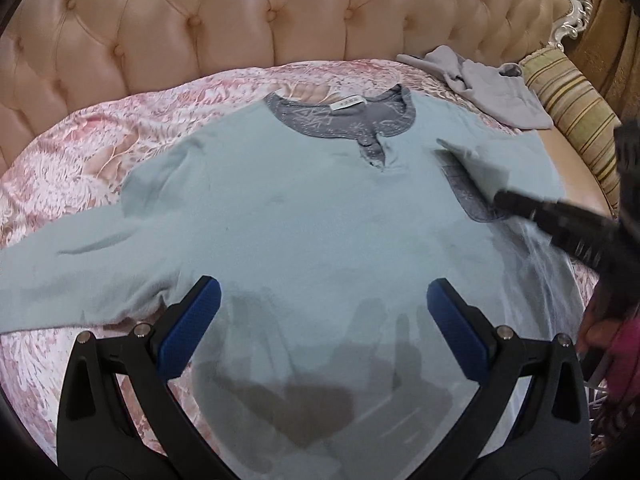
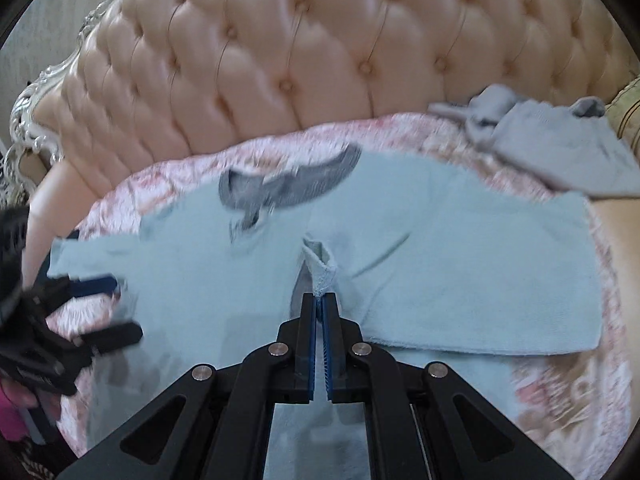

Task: Fold clothes
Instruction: 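Lay the held sleeve across the shirt body with the right tool and release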

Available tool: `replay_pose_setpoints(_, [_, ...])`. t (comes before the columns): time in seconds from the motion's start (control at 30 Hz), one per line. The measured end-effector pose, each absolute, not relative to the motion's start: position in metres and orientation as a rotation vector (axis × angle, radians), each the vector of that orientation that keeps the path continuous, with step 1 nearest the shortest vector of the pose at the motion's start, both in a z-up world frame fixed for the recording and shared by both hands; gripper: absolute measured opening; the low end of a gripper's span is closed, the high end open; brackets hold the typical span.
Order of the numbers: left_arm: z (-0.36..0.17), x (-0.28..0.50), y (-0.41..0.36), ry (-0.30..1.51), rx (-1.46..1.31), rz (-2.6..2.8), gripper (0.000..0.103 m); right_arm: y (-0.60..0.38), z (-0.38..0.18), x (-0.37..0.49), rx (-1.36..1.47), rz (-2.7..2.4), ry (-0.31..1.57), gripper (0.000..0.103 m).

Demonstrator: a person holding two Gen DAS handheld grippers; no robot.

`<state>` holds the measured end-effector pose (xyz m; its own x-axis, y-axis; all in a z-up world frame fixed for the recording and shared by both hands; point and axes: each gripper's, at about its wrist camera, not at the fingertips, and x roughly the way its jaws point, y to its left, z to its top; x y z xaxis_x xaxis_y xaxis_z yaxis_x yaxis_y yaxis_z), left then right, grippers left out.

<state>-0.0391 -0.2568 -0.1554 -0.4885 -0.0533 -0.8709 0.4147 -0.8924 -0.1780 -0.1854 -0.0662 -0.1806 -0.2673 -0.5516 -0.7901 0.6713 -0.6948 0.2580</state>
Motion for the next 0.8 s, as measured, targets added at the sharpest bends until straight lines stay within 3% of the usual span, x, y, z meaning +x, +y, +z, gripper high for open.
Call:
replay_pose_setpoints(0.1, [-0.156, -0.044, -0.257, 0.59, 1.407, -2.435, 0.103, -0.066, -0.186, -0.177, 1.18, -1.998, 0.136, 0.004])
replay_pose_setpoints(0.2, [-0.159, -0.055, -0.258, 0.684, 1.43, -2.433, 0.103, -0.068, -0.19, -0.177, 1.224, -1.951, 0.128, 0.018])
replay_pose_setpoints(0.27, [-0.164, -0.067, -0.258, 0.747, 1.467, -2.412, 0.103, -0.06, -0.185, -0.176, 1.213, -1.922, 0.048, 0.056])
replay_pose_setpoints(0.33, [-0.167, -0.077, -0.256, 0.779, 1.487, -2.39, 0.103, -0.044, -0.173, -0.17, 1.155, -1.955, -0.023, 0.072])
replay_pose_setpoints(0.57, [-0.168, -0.112, -0.231, 0.687, 1.52, -2.333, 0.103, 0.014, -0.165, -0.145, 1.059, -2.078, -0.151, 0.078])
replay_pose_setpoints(0.8, [-0.175, -0.131, -0.224, 0.743, 1.553, -2.257, 0.103, 0.047, -0.179, -0.12, 0.974, -2.098, -0.274, 0.078])
